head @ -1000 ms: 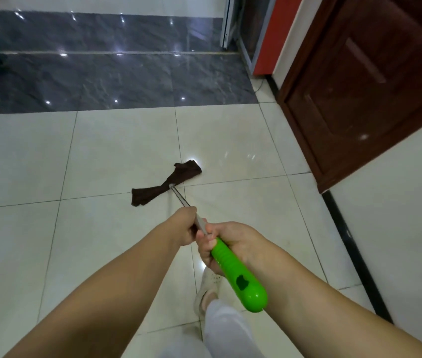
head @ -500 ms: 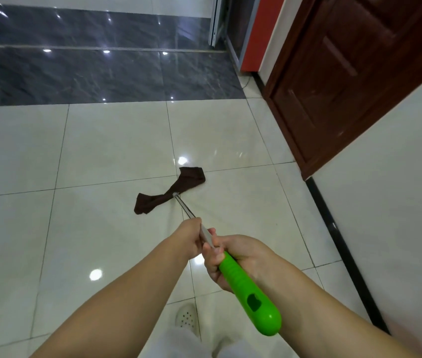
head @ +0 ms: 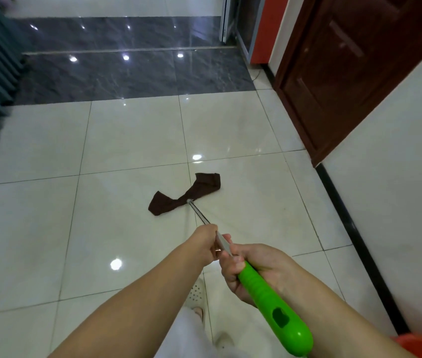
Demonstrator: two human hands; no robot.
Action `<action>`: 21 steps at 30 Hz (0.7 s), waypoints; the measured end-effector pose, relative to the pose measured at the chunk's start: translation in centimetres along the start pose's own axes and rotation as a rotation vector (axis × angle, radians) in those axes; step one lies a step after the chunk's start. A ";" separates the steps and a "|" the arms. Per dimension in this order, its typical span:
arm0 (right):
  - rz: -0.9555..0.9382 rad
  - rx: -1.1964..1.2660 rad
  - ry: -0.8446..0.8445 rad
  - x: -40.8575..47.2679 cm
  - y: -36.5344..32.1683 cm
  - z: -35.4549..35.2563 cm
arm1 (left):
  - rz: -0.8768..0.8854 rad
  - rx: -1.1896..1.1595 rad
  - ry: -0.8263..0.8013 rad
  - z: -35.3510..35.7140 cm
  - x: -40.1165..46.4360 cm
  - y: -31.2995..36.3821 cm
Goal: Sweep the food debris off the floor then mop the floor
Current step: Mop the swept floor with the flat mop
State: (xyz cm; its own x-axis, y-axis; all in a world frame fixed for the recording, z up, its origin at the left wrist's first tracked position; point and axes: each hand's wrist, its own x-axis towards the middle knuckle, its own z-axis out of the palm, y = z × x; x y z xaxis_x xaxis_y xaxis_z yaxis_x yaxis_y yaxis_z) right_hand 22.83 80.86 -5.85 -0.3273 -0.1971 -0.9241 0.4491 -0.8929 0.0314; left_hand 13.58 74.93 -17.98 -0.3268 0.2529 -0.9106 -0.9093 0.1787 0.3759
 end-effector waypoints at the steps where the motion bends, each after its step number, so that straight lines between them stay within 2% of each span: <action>1: 0.005 0.005 -0.006 -0.6 0.6 -1.1 | 0.001 0.008 0.003 0.3 -0.5 -1.2; 10: 0.004 0.009 0.017 -5.2 6.2 -7.0 | -0.006 -0.125 -0.007 1.2 -4.7 -10.1; 15: 0.000 -0.088 0.025 -7.3 8.1 -8.9 | 0.038 -0.239 -0.017 1.6 -7.1 -13.0; 21: -0.049 -0.152 0.026 -9.7 9.2 -9.8 | 0.068 -0.270 -0.039 2.2 -8.9 -14.4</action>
State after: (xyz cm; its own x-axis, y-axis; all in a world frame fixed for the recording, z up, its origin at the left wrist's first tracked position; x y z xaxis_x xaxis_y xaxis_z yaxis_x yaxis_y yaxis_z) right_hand 38.30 78.48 -0.31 -0.3313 -0.1420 -0.9328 0.5546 -0.8291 -0.0707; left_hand 30.16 72.24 -14.93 -0.3841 0.2926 -0.8757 -0.9230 -0.0988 0.3719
